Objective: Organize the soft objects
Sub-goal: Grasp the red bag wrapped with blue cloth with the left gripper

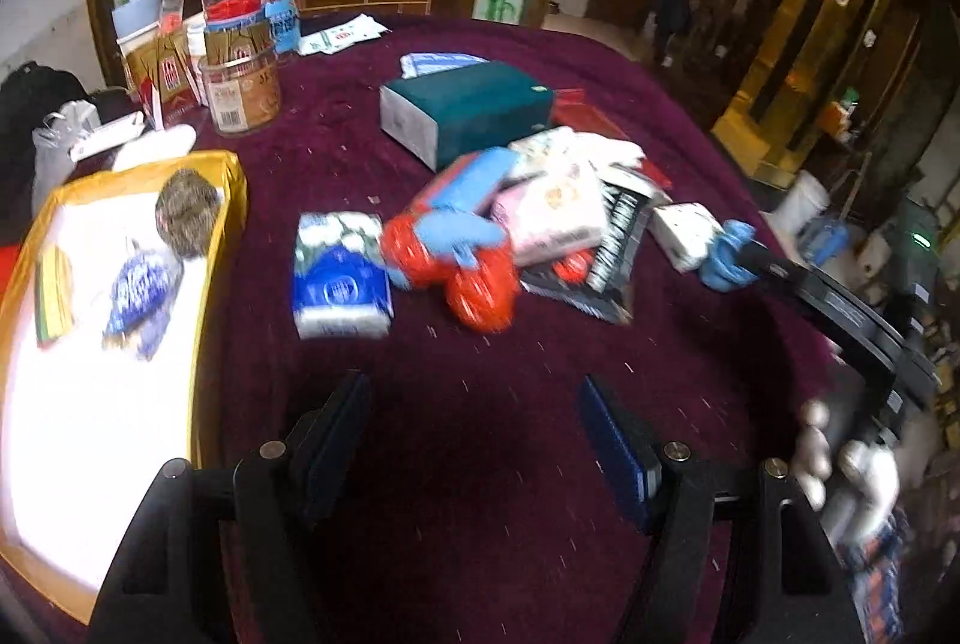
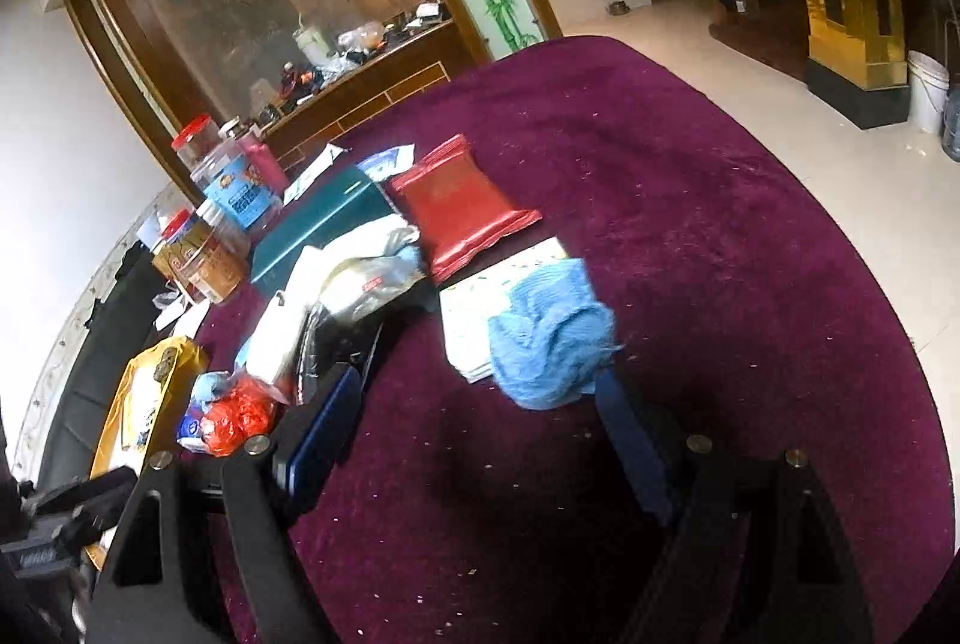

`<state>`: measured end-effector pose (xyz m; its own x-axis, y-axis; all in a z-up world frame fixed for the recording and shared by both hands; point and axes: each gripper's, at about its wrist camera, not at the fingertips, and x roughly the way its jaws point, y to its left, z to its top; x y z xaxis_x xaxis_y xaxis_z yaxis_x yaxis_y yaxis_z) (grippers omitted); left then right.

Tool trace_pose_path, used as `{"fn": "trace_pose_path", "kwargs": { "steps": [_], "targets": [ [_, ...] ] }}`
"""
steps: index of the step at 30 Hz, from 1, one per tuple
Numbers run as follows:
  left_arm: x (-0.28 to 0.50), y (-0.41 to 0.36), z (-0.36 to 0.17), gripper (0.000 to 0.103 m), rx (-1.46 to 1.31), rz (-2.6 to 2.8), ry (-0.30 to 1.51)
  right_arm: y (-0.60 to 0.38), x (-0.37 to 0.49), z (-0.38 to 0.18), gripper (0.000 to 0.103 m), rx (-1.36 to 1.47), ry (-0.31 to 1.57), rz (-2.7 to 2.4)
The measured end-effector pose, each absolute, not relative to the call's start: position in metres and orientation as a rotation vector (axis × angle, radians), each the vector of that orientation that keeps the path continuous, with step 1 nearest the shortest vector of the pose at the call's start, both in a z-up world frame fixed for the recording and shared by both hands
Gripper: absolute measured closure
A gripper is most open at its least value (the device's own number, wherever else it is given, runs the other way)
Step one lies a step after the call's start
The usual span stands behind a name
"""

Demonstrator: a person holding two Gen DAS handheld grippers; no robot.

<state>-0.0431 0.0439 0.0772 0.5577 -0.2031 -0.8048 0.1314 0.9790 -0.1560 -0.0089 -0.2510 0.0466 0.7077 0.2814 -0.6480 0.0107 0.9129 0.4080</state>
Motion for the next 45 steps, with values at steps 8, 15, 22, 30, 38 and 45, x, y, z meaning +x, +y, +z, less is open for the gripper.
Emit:
{"fn": "trace_pose_path", "kwargs": {
  "steps": [8, 15, 22, 30, 38, 45],
  "targets": [
    [0.025, 0.018, 0.057, 0.028, 0.019, -0.106, 0.881, -0.249, -0.004, 0.036, 0.021, 0.401, 0.836, 0.16],
    [0.022, -0.017, 0.036, 0.03, 0.167, -0.325, 0.992, -0.249, -0.004, 0.036, 0.021, 0.378, 0.839, 0.141],
    [-0.056, 0.005, 0.074, 0.03, 0.107, -0.497, 0.95, -0.251, -0.001, 0.032, 0.021, 0.382, 0.865, 0.139],
    [-0.049, 0.011, 0.051, 0.029, 0.079, -0.367, 0.986, -0.254, 0.001, 0.027, 0.02, 0.39, 0.883, 0.12],
    [-0.035, -0.02, 0.021, 0.029, 0.126, -0.317, 1.0, -0.254, 0.004, 0.024, 0.02, 0.387, 0.895, 0.118],
    [-0.03, -0.002, 0.018, 0.067, -0.026, -0.314, 0.996, -0.253, 0.006, 0.022, 0.02, 0.379, 0.903, 0.113]
  ]
}}
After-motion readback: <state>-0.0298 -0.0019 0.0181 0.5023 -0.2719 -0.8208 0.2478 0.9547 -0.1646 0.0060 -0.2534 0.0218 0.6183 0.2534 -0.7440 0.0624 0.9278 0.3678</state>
